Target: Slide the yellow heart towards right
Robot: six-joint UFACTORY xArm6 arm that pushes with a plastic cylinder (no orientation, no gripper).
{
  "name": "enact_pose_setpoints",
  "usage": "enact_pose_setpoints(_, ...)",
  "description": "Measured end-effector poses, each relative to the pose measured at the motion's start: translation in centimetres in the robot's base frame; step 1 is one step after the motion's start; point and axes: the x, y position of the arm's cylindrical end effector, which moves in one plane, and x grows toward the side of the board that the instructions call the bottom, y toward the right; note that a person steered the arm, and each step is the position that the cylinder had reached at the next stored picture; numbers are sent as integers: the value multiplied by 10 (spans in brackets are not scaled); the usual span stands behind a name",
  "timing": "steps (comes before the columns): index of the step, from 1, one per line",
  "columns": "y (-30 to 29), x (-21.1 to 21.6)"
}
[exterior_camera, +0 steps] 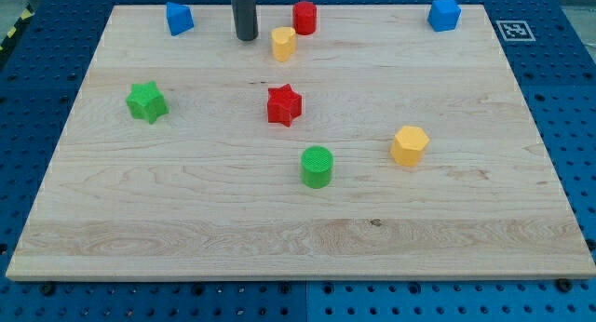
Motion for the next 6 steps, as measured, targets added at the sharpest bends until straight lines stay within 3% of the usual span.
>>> enact_pose_setpoints(6,60,39)
